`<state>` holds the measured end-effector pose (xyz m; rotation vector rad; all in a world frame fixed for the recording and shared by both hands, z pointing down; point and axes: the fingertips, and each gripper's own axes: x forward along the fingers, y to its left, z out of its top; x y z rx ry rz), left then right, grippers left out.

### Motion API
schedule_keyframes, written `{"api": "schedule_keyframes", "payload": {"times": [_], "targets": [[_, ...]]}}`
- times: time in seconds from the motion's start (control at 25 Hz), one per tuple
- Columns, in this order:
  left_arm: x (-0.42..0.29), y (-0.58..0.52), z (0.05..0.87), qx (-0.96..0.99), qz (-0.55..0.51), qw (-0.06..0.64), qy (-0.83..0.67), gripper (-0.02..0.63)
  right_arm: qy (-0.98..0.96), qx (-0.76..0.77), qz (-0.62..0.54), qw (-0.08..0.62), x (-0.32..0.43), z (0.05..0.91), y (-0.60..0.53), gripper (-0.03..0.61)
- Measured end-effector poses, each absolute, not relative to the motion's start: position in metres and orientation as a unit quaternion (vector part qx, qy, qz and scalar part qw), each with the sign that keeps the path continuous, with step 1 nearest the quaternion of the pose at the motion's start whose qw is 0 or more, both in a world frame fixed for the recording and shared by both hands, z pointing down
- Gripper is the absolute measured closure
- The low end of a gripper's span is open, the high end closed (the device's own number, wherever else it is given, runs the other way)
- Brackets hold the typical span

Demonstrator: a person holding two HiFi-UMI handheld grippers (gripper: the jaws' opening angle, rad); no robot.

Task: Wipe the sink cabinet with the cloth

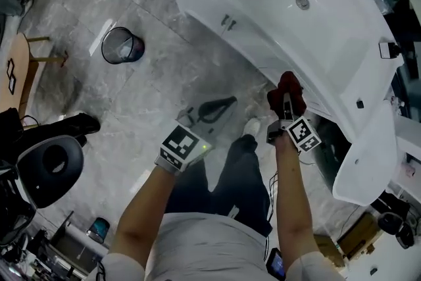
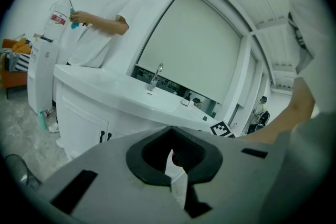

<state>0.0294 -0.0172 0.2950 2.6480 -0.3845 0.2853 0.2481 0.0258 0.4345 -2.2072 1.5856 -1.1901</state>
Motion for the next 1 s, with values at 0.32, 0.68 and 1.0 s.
{"api": "schedule_keyframes", "payload": {"times": [0.32,0.68,1.0], "targets": [[0.045,-0.011,0.341,0.936,0.094,0.257,-0.221,0.601,0.530,-0.713,-0.439,0.131,0.272,0.479,0.016,0.525],[0.053,0.012,0.368,0.920,0.103,0.257,-0.278,0.601,0.521,-0.704,-0.452,0.168,0.304,0.506,-0.001,0.525],[0.054,0.029,0.390,0.906,0.108,0.256,-0.320,0.601,0.520,-0.687,-0.473,0.186,0.314,0.514,-0.015,0.525]]}}
